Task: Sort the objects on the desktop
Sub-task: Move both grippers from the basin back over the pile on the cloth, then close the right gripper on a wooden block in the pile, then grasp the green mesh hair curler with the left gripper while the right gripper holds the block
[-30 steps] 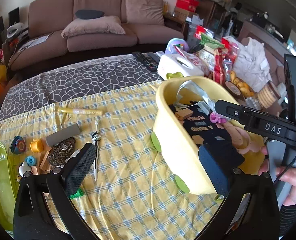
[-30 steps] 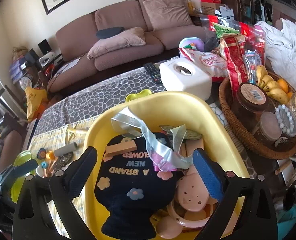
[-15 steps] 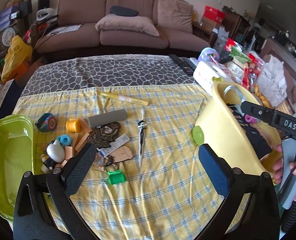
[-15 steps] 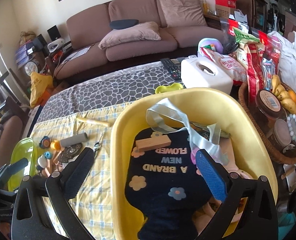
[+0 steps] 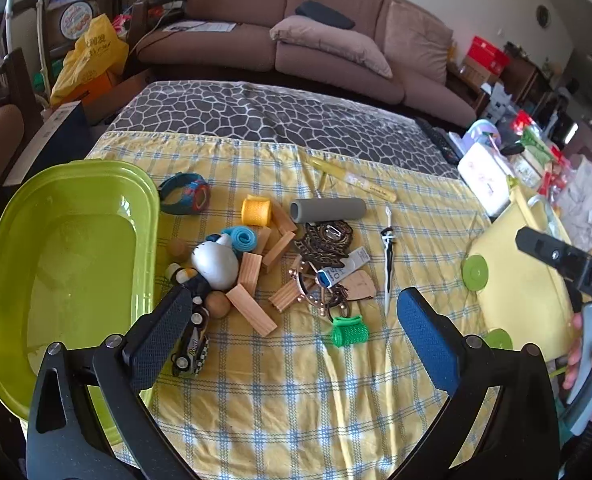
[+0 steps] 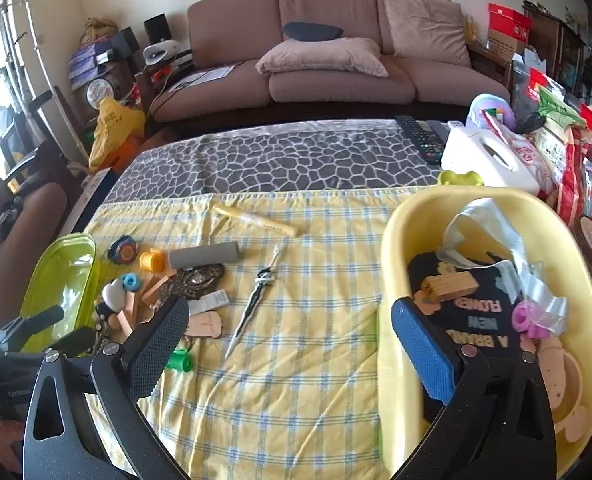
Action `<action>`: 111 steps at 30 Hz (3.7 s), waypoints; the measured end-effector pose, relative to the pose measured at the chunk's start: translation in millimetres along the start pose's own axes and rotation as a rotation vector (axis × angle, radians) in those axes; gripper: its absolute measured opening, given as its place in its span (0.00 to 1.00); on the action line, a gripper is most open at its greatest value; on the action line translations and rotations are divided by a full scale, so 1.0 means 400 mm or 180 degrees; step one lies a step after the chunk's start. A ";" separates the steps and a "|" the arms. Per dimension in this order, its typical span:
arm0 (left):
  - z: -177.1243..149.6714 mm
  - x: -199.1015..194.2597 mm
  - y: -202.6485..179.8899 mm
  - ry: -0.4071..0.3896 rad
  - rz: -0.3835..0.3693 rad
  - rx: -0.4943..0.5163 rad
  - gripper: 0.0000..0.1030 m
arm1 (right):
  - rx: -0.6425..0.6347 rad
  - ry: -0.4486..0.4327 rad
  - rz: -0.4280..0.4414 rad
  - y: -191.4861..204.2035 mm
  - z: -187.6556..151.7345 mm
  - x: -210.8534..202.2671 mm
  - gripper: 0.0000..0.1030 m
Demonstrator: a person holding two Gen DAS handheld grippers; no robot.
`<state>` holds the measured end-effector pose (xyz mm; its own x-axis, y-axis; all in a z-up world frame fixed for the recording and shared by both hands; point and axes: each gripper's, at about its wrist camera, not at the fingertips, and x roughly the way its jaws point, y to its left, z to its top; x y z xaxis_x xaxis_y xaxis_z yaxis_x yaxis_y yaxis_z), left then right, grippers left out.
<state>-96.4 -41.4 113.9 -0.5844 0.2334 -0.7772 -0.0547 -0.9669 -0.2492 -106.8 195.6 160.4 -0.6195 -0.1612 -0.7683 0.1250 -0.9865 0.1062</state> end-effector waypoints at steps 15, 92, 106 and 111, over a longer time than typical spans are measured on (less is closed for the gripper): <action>0.021 -0.030 0.168 -0.0037 -0.0015 -0.0426 1.00 | -0.0396 0.0307 0.0305 0.247 -0.059 0.150 0.99; -0.089 0.194 -0.149 0.0597 0.0045 0.0399 1.00 | 0.0031 0.0000 0.0337 0.088 -0.013 0.070 0.17; -0.145 0.282 -0.207 0.0733 0.0310 0.0629 0.65 | 0.0078 -0.0046 0.0452 0.063 -0.011 0.037 0.17; -0.144 0.278 -0.216 0.0689 0.0378 0.0711 0.30 | 0.0079 -0.0054 0.0454 0.060 -0.012 0.032 0.17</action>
<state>-110.2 73.9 15.6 -0.4131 0.1111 -0.9039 -0.1868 -0.9818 -0.0352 -107.8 170.2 150.1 -0.6099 -0.3001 -0.7335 0.1937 -0.9539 0.2292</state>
